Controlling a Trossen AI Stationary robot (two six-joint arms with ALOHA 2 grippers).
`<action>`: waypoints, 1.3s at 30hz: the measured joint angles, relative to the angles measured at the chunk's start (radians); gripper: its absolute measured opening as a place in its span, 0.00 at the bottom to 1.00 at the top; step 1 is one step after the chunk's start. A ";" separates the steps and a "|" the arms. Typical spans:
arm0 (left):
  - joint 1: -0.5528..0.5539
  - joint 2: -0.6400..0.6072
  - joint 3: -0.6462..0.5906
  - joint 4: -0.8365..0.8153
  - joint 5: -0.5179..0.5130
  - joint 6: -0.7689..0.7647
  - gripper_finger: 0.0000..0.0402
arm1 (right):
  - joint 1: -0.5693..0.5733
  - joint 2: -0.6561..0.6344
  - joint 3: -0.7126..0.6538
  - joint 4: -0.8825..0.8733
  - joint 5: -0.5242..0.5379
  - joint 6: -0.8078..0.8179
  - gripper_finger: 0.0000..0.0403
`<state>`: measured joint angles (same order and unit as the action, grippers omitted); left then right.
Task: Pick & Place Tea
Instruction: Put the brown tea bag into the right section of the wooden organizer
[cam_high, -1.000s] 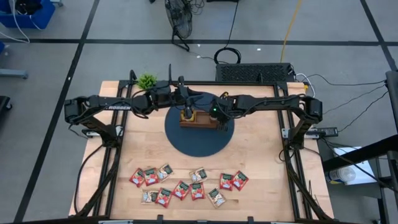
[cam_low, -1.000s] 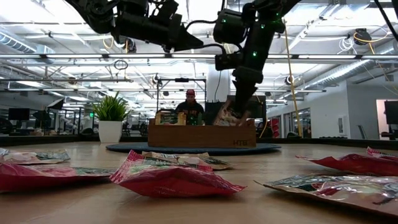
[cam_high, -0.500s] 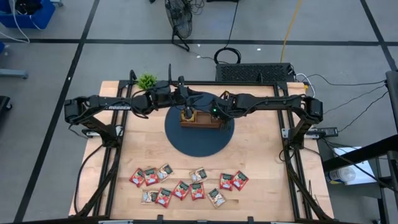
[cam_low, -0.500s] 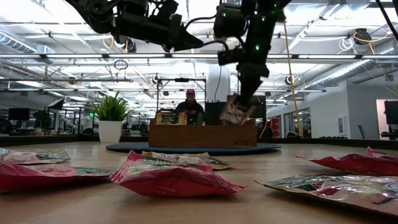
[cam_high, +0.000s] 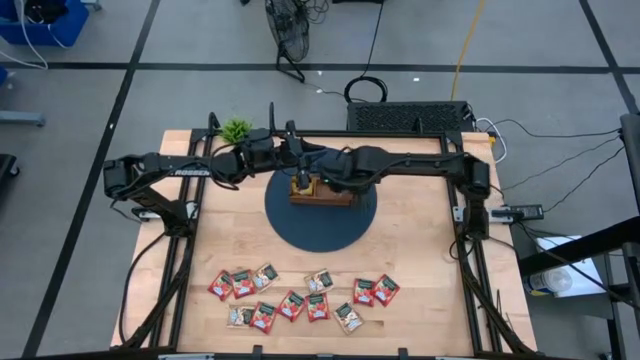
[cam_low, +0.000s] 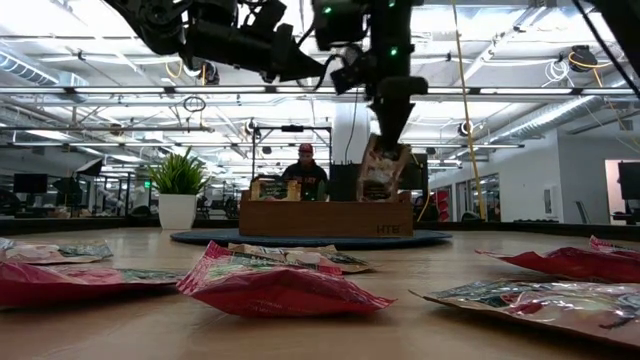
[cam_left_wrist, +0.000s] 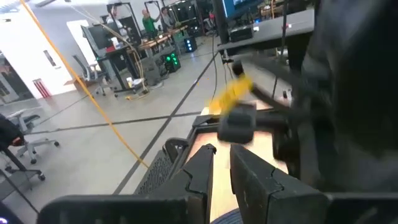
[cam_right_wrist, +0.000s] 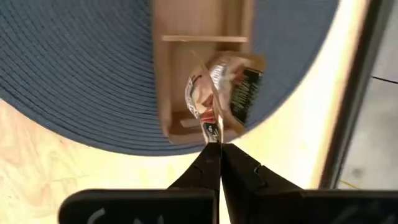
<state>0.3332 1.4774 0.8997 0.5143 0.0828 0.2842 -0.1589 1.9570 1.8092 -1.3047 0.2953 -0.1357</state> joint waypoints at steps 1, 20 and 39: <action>0.000 -0.004 0.000 -0.009 0.011 0.008 0.16 | 0.001 0.019 0.013 -0.011 0.007 -0.008 0.00; 0.001 -0.407 -0.224 -0.092 0.158 0.073 0.16 | -0.031 0.028 0.010 0.066 0.015 -0.071 0.00; 0.107 -0.739 -0.512 0.072 0.153 -0.032 0.16 | -0.035 0.168 0.044 -0.036 -0.008 -0.079 0.00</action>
<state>0.4399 0.7382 0.3881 0.5860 0.2356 0.2523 -0.1940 2.1250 1.8530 -1.3411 0.2869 -0.2147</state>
